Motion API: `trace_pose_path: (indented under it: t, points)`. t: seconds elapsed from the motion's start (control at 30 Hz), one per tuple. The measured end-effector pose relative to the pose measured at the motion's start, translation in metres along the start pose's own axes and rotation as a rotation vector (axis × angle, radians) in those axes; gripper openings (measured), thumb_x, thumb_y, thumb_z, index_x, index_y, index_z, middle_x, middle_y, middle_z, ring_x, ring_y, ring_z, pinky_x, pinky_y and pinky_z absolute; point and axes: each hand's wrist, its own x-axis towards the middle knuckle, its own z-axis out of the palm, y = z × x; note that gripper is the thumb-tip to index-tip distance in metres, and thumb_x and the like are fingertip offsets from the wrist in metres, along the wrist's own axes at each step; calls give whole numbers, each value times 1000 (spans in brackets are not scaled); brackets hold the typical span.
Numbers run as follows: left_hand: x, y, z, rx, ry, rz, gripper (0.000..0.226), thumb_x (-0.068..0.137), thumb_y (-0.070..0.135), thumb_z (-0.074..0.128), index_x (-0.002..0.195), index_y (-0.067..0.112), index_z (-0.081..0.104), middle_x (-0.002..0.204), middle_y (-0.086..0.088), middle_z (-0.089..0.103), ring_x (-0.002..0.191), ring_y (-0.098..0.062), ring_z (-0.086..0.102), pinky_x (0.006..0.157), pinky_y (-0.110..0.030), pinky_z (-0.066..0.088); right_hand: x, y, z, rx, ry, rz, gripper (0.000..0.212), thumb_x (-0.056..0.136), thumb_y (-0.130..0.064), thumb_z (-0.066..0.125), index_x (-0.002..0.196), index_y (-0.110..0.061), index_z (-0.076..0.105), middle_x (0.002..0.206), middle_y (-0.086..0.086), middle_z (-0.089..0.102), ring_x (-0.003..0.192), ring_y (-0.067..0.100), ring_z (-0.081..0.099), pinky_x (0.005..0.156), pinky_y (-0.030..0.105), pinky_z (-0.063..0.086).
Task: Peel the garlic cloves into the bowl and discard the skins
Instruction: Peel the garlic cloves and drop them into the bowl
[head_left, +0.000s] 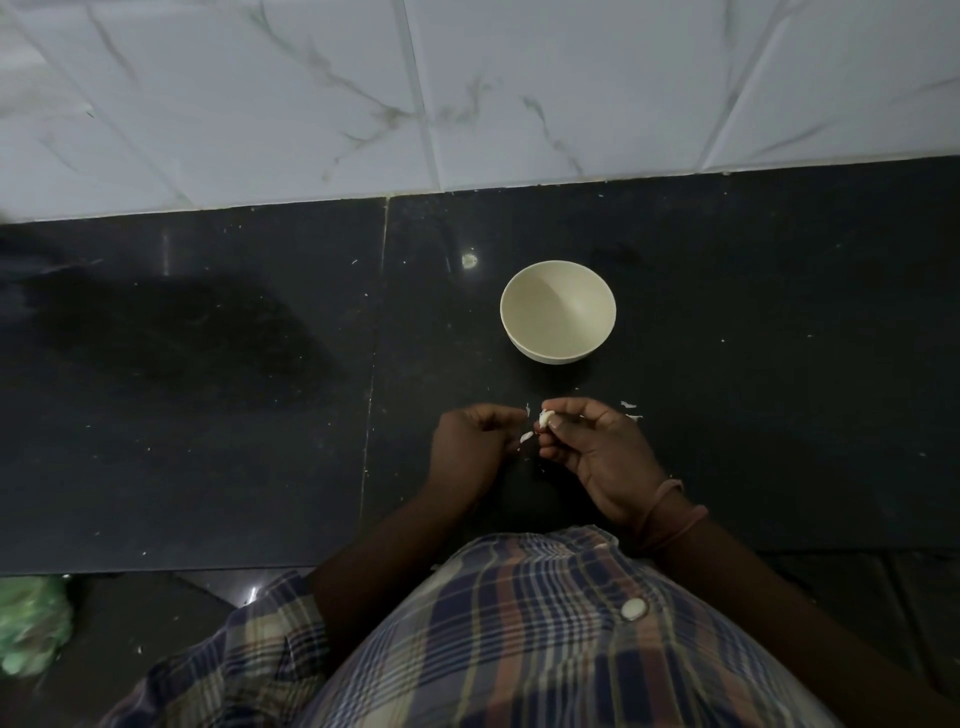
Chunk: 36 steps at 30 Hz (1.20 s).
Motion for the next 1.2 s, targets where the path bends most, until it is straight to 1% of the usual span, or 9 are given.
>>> trace_pose_path:
  t: [0.07, 0.2, 0.33, 0.47, 0.63, 0.73, 0.9, 1.03, 1.2]
  points:
    - [-2, 0, 0, 58, 20, 33, 26, 86, -2, 69, 94, 20, 79, 85, 2, 78, 69, -6, 71, 65, -20, 56, 1, 2, 0, -31, 21, -13, 16, 98, 7, 53, 102, -1, 65, 85, 14, 67, 66, 14, 63, 62, 22, 58]
    - [-5, 0, 0, 1, 81, 0, 13, 87, 9, 72, 82, 20, 78, 76, -2, 77, 71, -18, 76, 76, -39, 63, 2, 5, -2, -30, 67, -7, 17, 97, 8, 53, 99, -3, 67, 86, 15, 68, 66, 15, 63, 62, 22, 58]
    - [-1, 1, 1, 30, 90, 4, 26, 97, 10, 56, 79, 17, 74, 75, -4, 76, 72, -20, 75, 79, -44, 63, 1, 7, -4, -12, 99, 12, 17, 97, 7, 55, 99, -3, 67, 86, 14, 69, 67, 16, 63, 63, 24, 58]
    - [-4, 4, 2, 114, 57, 41, 12, 85, 28, 79, 82, 18, 74, 72, -1, 76, 67, -19, 75, 69, -37, 63, 0, 8, 0, -6, 97, 24, 14, 96, 7, 56, 99, -1, 67, 83, 13, 71, 63, 13, 67, 61, 23, 59]
    - [-1, -3, -2, 32, 101, -28, 25, 92, 3, 64, 84, 24, 75, 79, -3, 77, 69, -16, 74, 78, -45, 63, 3, 6, -5, 66, 191, 3, 8, 95, 4, 59, 94, -1, 66, 76, 12, 70, 62, 16, 67, 60, 24, 59]
    - [1, -6, -5, 122, 104, 1, 15, 85, 12, 76, 86, 27, 77, 81, 5, 78, 74, -10, 73, 77, -35, 62, 7, 6, -12, 75, 279, 2, 10, 95, 3, 61, 90, -4, 66, 74, 11, 68, 64, 18, 64, 58, 25, 58]
    - [1, -2, -2, -7, 113, -42, 16, 87, 6, 74, 92, 21, 77, 79, 1, 78, 74, -14, 76, 79, -37, 63, 7, 11, -11, 20, 293, 16, 11, 93, 3, 64, 88, -7, 67, 78, 9, 66, 67, 16, 60, 61, 24, 54]
    - [2, -4, 6, 47, 24, 1, 37, 91, -4, 58, 111, 23, 74, 102, 1, 78, 93, -11, 73, 91, -39, 59, 7, 15, -3, -23, 219, 11, 9, 91, 3, 66, 93, -4, 70, 81, 14, 68, 66, 17, 61, 57, 22, 53]
    - [-14, 4, 14, -267, -68, -1, 15, 94, 8, 68, 107, 13, 74, 95, -13, 78, 86, -26, 75, 77, -39, 62, 5, 13, 3, -13, 186, -56, 6, 90, 4, 67, 93, -1, 67, 81, 14, 74, 72, 21, 71, 64, 27, 58]
